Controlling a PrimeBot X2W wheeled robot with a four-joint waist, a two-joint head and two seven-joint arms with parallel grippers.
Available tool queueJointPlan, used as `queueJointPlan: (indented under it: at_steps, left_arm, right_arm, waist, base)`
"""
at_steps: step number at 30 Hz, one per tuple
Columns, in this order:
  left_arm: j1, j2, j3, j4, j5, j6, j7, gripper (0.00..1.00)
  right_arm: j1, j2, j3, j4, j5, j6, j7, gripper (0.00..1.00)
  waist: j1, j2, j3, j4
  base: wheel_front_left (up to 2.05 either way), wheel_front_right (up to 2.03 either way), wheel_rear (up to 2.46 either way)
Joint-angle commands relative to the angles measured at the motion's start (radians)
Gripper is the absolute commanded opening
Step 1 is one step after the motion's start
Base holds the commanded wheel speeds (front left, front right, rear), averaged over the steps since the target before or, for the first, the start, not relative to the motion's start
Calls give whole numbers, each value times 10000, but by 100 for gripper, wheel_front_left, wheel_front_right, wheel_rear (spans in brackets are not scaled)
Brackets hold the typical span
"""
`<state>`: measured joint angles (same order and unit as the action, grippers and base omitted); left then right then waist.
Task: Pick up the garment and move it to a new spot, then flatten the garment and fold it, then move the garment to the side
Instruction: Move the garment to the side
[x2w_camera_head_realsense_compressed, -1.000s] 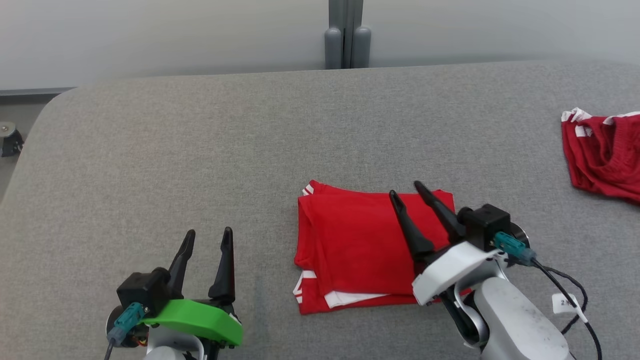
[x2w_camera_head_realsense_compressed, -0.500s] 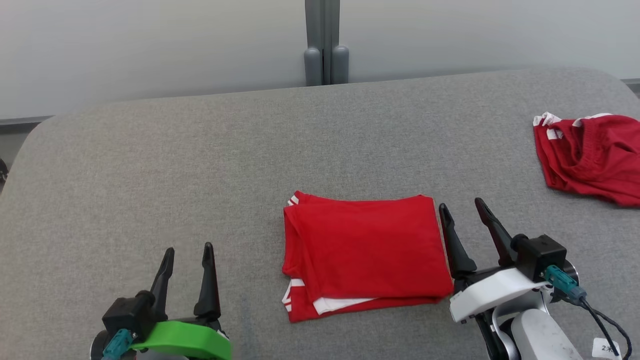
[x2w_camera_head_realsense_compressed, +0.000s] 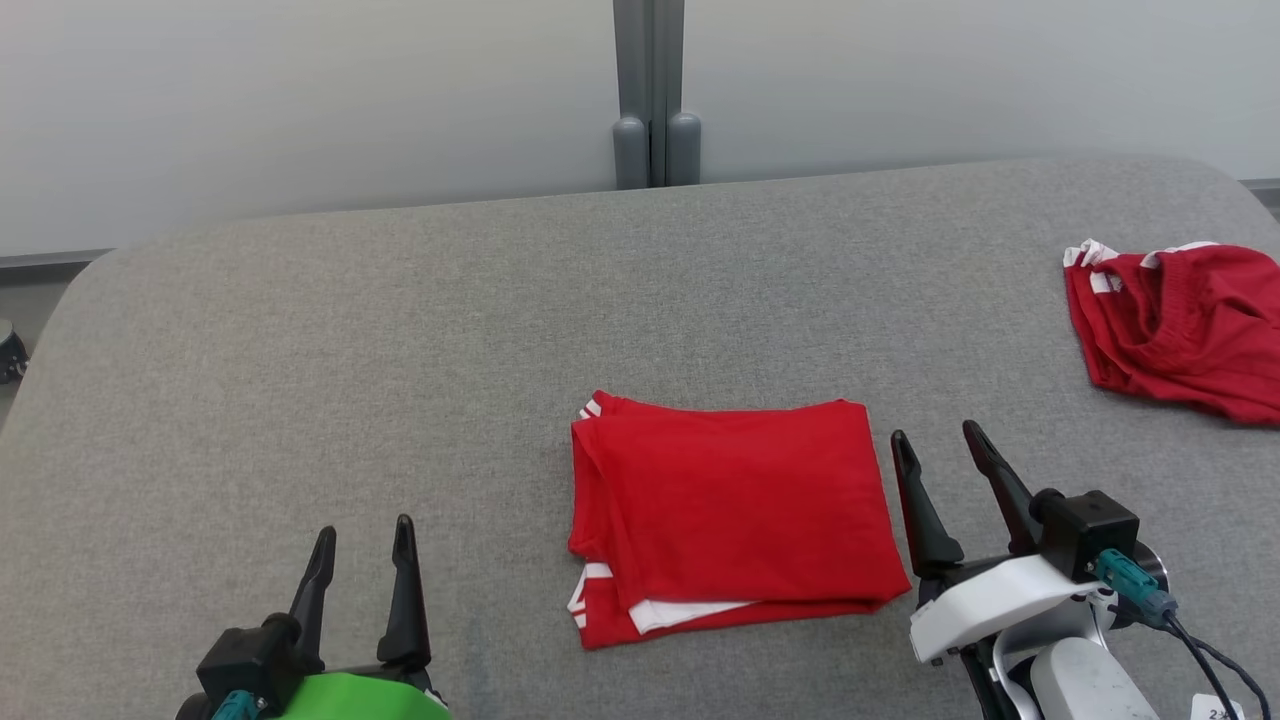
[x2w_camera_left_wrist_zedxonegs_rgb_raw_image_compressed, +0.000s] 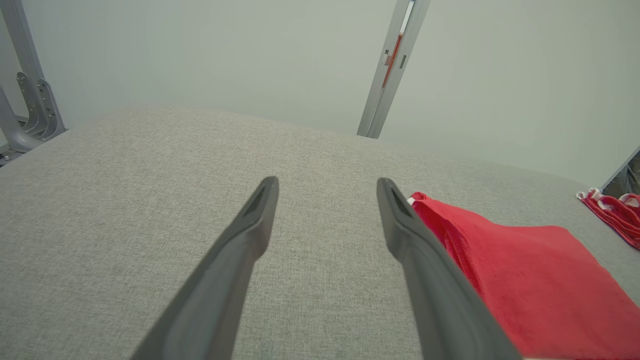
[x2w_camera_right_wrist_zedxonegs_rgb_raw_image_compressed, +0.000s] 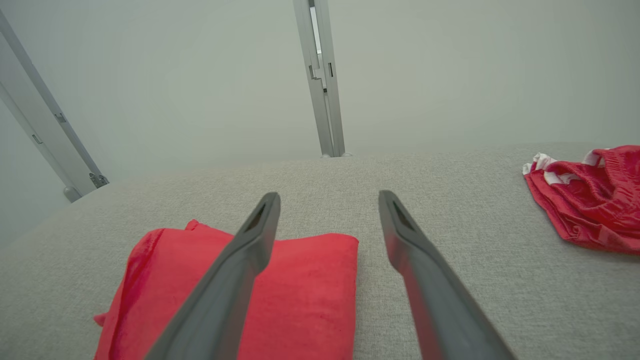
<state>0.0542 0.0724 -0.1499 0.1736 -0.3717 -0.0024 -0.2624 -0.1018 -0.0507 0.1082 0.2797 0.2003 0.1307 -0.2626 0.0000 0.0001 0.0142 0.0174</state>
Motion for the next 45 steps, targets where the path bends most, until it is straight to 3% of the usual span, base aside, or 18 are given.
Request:
queueJointPlan:
  at_steps: [1,15,23,30,36,42,43,44,45]
  left_arm:
    - [107,-33,97,32,67,-70,-29,100]
    - [-34,-177,409,84,373,-308,-30,100]
    - [-281,-208,381,59,311,-310,-28,100]
    - [-515,-213,162,-2,-99,-161,-28,100]
    - [-687,-212,51,-53,-244,-57,-28,100]
    - [-757,-213,46,-73,-206,-34,-29,100]
    - [-776,-213,47,-72,-171,-32,-29,100]
    - [-789,-213,65,-76,-129,-33,-30,100]
    - [-788,-213,74,-81,-87,-43,-29,100]
  right_arm:
    - [128,-3,-35,25,53,-5,-28,100]
    - [-58,-5,-255,259,-389,-3,16,100]
    - [-772,-19,-1218,748,-781,-5,2628,100]
    - [-1347,-622,-841,666,-314,-5,5181,100]
    - [-1562,-918,-243,1176,270,-3,6380,100]
    - [-1735,-896,104,1900,615,-2,6592,100]
    - [-1764,-884,157,2005,656,-2,6556,78]
    - [-1832,-871,252,2111,672,-2,6514,35]
    - [-1885,-855,297,2155,719,0,6414,9]
  waist:
    - [0,-1,16,10]
    - [0,-1,151,16]
    - [0,-1,470,283]
    - [0,-1,886,808]
    - [0,-1,1167,1199]
    - [0,-1,1357,1353]
    - [0,-1,1380,1347]
    - [0,-1,1409,1320]
    - [0,-1,1432,1282]
  base:
    - [0,0,0]
    - [0,0,0]
    - [0,0,0]
    - [0,0,0]
    - [0,0,0]
    - [0,0,0]
    - [0,0,0]
    - [0,0,0]
    - [0,0,0]
